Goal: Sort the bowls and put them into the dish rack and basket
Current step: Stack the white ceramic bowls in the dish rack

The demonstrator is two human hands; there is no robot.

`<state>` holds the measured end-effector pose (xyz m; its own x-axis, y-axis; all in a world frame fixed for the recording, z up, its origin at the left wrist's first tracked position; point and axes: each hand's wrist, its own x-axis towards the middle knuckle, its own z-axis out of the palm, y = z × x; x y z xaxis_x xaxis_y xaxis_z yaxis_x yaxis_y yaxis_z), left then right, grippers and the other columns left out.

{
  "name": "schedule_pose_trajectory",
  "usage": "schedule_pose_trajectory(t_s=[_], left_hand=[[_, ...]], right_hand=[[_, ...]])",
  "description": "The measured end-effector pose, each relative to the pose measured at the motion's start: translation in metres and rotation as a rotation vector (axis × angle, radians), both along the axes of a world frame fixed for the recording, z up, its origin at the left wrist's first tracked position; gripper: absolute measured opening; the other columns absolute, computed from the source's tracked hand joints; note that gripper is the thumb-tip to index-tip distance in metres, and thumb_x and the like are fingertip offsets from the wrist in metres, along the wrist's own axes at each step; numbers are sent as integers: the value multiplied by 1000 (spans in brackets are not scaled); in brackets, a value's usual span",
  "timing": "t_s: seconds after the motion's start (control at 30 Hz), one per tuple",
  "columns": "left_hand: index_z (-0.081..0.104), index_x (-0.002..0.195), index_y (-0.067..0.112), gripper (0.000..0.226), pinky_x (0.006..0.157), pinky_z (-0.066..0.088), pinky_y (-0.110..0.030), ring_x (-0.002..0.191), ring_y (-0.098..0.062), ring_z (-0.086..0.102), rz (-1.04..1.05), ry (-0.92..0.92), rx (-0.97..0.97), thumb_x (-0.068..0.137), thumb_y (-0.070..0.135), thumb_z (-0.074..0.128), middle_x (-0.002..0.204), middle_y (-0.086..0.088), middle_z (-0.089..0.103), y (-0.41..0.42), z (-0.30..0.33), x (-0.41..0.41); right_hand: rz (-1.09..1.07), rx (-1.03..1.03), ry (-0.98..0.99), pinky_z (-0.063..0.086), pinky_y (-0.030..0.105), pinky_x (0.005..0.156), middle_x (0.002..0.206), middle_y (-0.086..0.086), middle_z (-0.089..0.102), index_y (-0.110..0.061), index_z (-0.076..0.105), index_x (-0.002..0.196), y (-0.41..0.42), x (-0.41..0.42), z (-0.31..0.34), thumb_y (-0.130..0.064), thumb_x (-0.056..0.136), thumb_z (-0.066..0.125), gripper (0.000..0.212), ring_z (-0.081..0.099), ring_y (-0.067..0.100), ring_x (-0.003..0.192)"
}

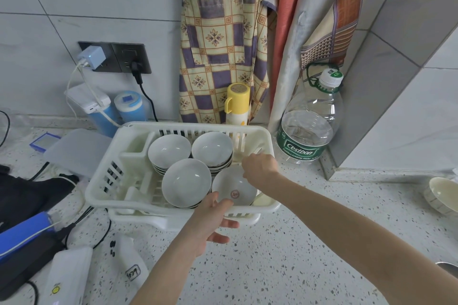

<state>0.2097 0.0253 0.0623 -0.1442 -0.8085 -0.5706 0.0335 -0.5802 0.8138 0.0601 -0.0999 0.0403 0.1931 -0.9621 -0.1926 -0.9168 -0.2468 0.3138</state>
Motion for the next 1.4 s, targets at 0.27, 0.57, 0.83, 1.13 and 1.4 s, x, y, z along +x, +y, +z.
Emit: schedule_pose_trajectory(t_s=[0.27, 0.57, 0.83, 1.13, 1.4], left_hand=[[28, 150, 20, 66, 43, 50, -26, 78, -15, 76, -3, -6, 3, 93, 28, 61, 115, 2, 48, -2, 2, 1], [42, 89, 41, 18, 44, 49, -26, 78, -16, 76, -32, -57, -41, 93, 38, 59, 115, 0, 49, 5, 9, -4], [41, 94, 39, 13, 42, 48, -26, 76, -18, 76, -63, -82, -50, 96, 37, 54, 113, 1, 48, 2, 10, -6], [41, 139, 28, 46, 47, 46, -23, 72, -5, 70, 134, -136, -132, 95, 25, 56, 127, 8, 54, 11, 7, -8], [66, 105, 30, 20, 50, 42, -22, 63, -4, 66, 164, -120, -243, 94, 16, 55, 94, 10, 75, 17, 15, -48]], right_hand=[[35, -7, -36, 42, 29, 60, 101, 0, 66, -17, 64, 111, 6, -1, -2, -28, 97, 57, 20, 67, 21, 95], [-50, 2, -118, 43, 26, 62, 106, -1, 65, -23, 62, 120, 15, -10, 11, -9, 91, 54, 33, 66, 19, 93], [-32, 18, -139, 47, 28, 69, 110, 4, 64, -17, 60, 116, 17, -9, 11, -3, 91, 49, 31, 65, 22, 99], [-60, -35, -421, 44, 30, 66, 104, 4, 66, -17, 58, 119, 36, -18, 18, -27, 99, 43, 27, 65, 26, 95], [-327, -207, -992, 38, 20, 54, 102, -11, 71, -29, 63, 125, 91, -89, 30, -24, 94, 53, 33, 55, 10, 71]])
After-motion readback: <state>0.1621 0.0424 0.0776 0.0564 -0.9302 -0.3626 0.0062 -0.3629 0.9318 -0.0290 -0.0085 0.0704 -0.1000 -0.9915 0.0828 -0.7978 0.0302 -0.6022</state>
